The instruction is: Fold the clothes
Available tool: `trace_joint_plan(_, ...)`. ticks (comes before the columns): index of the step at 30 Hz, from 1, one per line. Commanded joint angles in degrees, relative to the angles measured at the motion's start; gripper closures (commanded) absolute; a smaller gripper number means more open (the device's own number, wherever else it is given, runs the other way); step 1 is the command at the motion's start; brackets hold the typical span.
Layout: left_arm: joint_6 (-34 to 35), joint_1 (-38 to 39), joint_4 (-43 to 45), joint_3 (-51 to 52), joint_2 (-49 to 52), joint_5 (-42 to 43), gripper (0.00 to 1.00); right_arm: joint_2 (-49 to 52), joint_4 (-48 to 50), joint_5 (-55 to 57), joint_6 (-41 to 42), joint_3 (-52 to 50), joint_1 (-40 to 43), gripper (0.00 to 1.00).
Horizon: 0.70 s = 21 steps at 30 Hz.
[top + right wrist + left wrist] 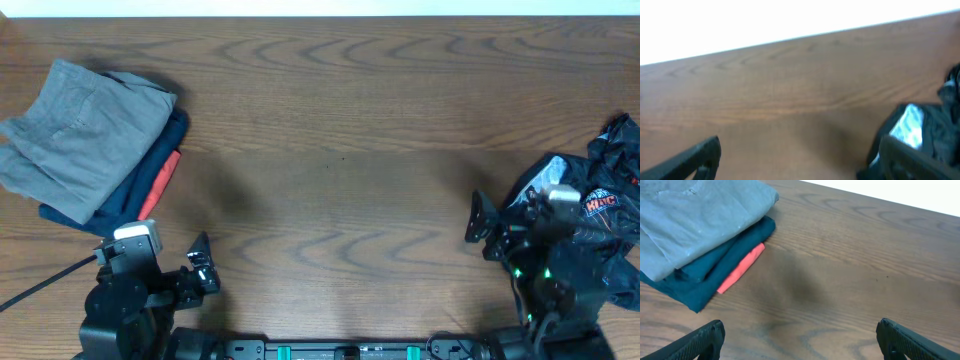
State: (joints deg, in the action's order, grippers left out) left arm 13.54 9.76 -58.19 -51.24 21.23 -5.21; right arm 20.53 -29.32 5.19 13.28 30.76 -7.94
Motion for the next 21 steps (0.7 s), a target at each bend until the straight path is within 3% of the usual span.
trace_joint_plan(1,0.5,0.0,0.0,0.2,-0.4,-1.0,0.02,-5.7,5.2,-4.2,-4.8,-7.1,1.7,0.01)
trace_joint_plan(10,0.5,0.0,0.0,0.2,-0.4,-1.0,0.02,-20.5,17.9,-4.0,-7.6,-21.5,2.0,0.01)
trace_joint_plan(16,0.5,0.0,0.0,0.2,-0.4,-1.0,0.02,-20.2,28.7,-4.0,-11.2,-27.7,2.1,0.01)
trace_joint_plan(21,0.5,0.0,0.0,0.2,-0.4,-1.1,0.02,-20.3,25.3,-3.7,-12.1,-30.5,2.1,0.01)
